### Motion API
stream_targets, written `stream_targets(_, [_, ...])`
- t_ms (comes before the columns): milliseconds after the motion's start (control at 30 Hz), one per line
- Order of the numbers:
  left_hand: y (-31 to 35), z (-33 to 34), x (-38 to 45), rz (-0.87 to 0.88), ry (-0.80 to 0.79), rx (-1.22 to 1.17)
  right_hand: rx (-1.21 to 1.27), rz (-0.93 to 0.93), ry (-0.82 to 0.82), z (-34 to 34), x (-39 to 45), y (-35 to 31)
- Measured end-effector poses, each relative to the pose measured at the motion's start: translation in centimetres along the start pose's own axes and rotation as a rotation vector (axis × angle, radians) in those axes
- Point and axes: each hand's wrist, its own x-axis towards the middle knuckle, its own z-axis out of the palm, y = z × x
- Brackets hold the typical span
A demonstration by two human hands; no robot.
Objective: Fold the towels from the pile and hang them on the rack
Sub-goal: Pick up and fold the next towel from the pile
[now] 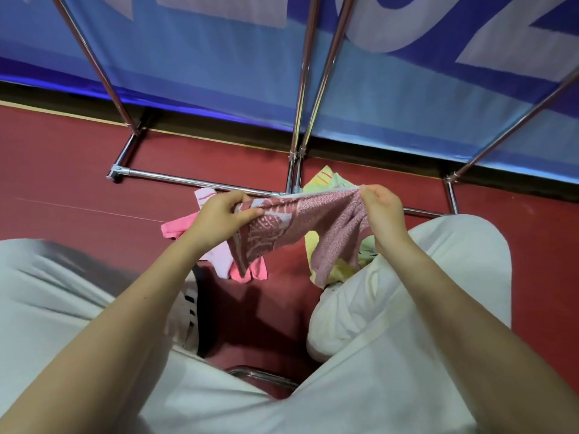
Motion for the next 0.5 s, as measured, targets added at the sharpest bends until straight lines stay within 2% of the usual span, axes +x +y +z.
stream_targets(67, [-0.2,0.1,0.1,-0.086,-0.030,-0.114,0.007,0.022,0.013,-0.3,0.0,0.3])
stream_targets(233, [1.6,-0.4,0.4,-0.249,-0.064,-0.750,0.093,0.061,0.025,-0.3,0.2,-0.1])
stream_targets(300, [2.2,-0.7,0.8,-0.276,-0.068,-0.920,0.137,0.098,0.016,-0.2,0.2,-0.6])
stream_targets(500, [0.6,0.4,1.5,-0.500,0.048,-0.743,0.197,0.130,-0.022,-0.1,0.3,-0.8])
